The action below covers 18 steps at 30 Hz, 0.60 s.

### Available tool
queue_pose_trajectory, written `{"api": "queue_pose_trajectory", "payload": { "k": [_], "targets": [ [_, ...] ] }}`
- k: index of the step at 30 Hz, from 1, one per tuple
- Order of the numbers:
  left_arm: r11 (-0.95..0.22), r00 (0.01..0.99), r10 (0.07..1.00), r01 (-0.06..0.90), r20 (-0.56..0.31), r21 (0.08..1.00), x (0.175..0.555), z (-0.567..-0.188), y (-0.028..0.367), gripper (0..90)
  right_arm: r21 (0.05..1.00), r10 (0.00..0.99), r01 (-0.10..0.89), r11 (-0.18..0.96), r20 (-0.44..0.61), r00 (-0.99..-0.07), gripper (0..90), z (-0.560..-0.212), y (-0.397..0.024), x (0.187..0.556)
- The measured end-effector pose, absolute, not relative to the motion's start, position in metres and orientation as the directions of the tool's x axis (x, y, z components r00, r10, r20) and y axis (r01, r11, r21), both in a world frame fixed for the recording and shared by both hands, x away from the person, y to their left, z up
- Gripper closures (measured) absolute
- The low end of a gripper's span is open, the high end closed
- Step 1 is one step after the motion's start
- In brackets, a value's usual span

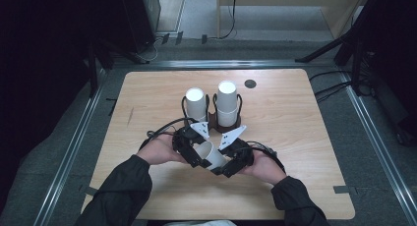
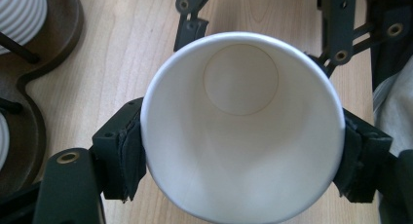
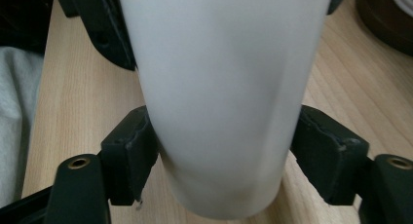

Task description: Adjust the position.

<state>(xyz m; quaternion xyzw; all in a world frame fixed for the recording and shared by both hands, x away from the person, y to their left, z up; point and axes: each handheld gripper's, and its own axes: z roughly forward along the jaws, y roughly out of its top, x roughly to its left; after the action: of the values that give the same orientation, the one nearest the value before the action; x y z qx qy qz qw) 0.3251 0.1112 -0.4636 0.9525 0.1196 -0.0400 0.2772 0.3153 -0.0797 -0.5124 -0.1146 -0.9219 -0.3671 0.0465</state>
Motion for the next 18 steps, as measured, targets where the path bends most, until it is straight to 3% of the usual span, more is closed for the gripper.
{"api": "queue_pose_trajectory", "payload": {
  "k": [2, 11, 15, 18],
  "targets": [
    [-0.820, 0.967, 0.209, 0.254, -0.144, 0.514, 0.325, -0.465, 0.111, 21.2, 0.665, 0.169, 0.243, 0.707, 0.175, -0.970, 31.5, -0.513, -0.077, 0.315],
    [-0.785, 0.956, 0.234, 0.292, -0.174, 0.546, 0.327, -0.467, 0.117, 17.1, 0.666, 0.160, 0.238, 0.707, 0.176, -0.971, 32.0, -0.512, -0.076, 0.316],
    [-0.759, 0.948, 0.264, 0.316, -0.175, 0.569, 0.329, -0.466, 0.121, 8.0, 0.680, 0.161, 0.237, 0.694, 0.174, -0.971, 32.0, -0.509, -0.078, 0.317],
    [-0.731, 0.948, 0.260, 0.318, -0.184, 0.604, 0.329, -0.463, 0.124, 7.1, 0.691, 0.169, 0.240, 0.682, 0.171, -0.971, 32.0, -0.507, -0.081, 0.318]
  ]
}}
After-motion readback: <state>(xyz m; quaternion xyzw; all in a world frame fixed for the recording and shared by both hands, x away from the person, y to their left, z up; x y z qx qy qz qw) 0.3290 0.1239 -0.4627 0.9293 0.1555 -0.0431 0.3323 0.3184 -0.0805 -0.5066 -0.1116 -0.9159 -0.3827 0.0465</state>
